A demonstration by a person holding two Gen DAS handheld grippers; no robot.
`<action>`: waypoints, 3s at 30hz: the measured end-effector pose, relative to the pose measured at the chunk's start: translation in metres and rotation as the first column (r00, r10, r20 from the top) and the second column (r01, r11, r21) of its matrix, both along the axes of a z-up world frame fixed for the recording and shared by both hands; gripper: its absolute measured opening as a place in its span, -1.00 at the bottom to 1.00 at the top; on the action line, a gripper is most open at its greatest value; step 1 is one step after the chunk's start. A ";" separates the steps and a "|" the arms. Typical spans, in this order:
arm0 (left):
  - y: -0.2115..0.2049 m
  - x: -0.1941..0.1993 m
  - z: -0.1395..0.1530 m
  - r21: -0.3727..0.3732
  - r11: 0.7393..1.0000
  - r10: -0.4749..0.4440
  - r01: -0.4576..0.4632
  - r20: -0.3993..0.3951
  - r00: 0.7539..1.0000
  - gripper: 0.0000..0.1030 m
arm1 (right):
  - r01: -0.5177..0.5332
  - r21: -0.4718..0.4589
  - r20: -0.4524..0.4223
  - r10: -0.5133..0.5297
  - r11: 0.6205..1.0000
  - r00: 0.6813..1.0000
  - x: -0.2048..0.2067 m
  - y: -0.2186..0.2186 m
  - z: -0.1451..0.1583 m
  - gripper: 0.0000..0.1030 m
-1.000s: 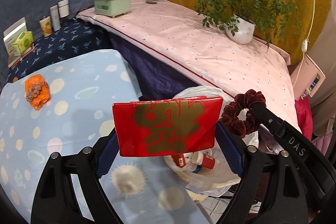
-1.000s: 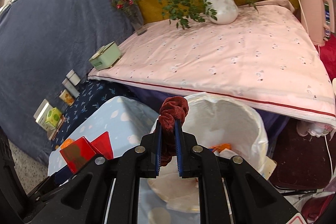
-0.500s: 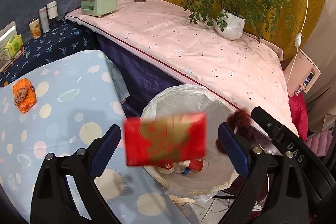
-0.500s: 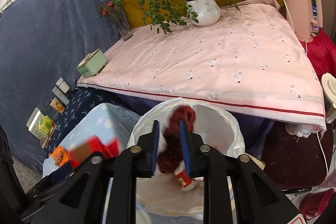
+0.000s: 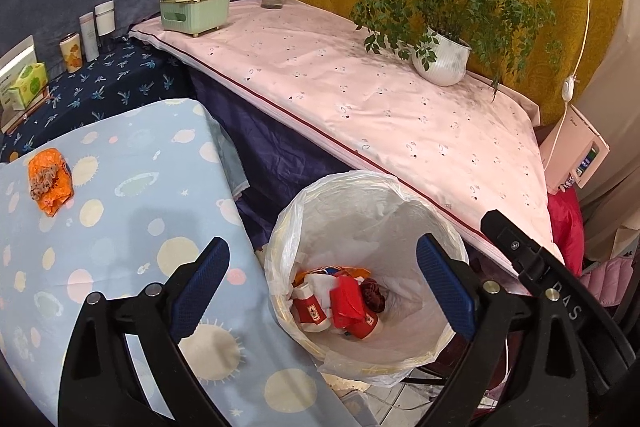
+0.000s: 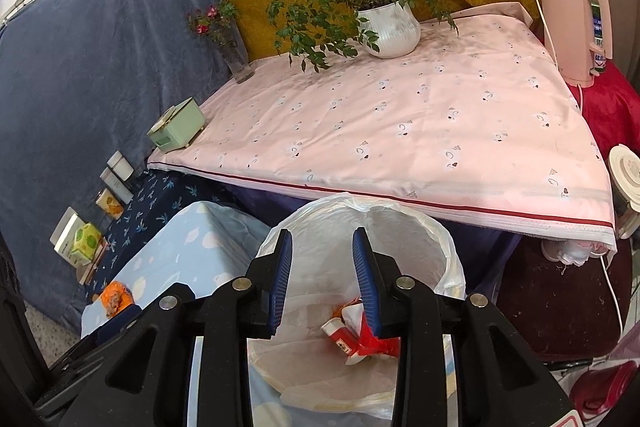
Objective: Collect trash
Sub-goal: 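Carry the red packet and scrunchie over the bin and open both grippers, then move both grippers back to the orange bag with the pink scrunchie, then grasp the pink scrunchie with the right gripper while the left gripper grasps the orange bag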
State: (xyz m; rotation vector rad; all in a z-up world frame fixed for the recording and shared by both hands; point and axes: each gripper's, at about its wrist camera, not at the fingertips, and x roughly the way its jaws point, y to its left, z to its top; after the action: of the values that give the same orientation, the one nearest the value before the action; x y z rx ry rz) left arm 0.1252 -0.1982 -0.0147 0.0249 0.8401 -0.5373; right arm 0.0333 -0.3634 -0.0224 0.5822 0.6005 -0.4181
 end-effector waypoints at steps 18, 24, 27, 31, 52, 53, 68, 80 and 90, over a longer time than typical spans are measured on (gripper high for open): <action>0.057 0.016 0.001 -0.020 0.995 0.100 -0.100 -0.002 0.995 0.75 | -0.066 -0.035 -0.010 0.065 0.997 0.998 0.016 0.035 0.011 -0.39; 0.100 0.030 -0.002 -0.020 0.984 0.175 -0.175 -0.005 0.985 0.75 | -0.133 -0.046 -0.023 0.132 0.990 0.991 0.036 0.069 0.012 -0.39; 0.130 0.039 -0.006 -0.016 0.974 0.224 -0.225 -0.008 0.974 0.75 | -0.174 -0.051 -0.030 0.173 0.983 0.984 0.048 0.090 0.012 -0.39; 0.170 0.051 -0.011 -0.018 0.955 0.296 -0.297 -0.025 0.955 0.75 | -0.237 -0.055 -0.044 0.235 0.970 0.971 0.066 0.121 0.010 -0.39; 0.376 0.116 -0.050 0.045 0.820 0.572 -0.571 -0.072 0.817 0.75 | -0.554 0.000 -0.143 0.548 0.832 0.824 0.187 0.311 -0.031 -0.39; 0.383 0.121 -0.051 0.050 0.816 0.579 -0.576 -0.071 0.813 0.75 | -0.561 0.012 -0.146 0.557 0.828 0.818 0.195 0.318 -0.034 -0.39; 0.437 0.200 -0.072 0.032 0.786 0.618 -0.618 -0.104 0.780 0.75 | -0.603 0.079 -0.184 0.606 0.794 0.774 0.300 0.391 -0.081 -0.21; 0.391 0.239 -0.096 0.003 0.853 0.515 -0.521 -0.158 0.842 0.75 | -0.604 0.091 -0.206 0.608 0.792 0.767 0.309 0.374 -0.109 -0.76; 0.334 0.254 -0.121 0.050 0.888 0.458 -0.457 -0.182 0.870 0.62 | -0.508 0.072 -0.194 0.512 0.858 0.837 0.272 0.313 -0.110 -0.77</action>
State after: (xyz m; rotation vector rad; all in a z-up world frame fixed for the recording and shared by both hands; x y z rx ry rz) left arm 0.3793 0.1355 -0.1359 -0.2213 0.9955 -0.0869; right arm 0.3056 -0.0502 -0.1324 0.3732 0.9311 0.0369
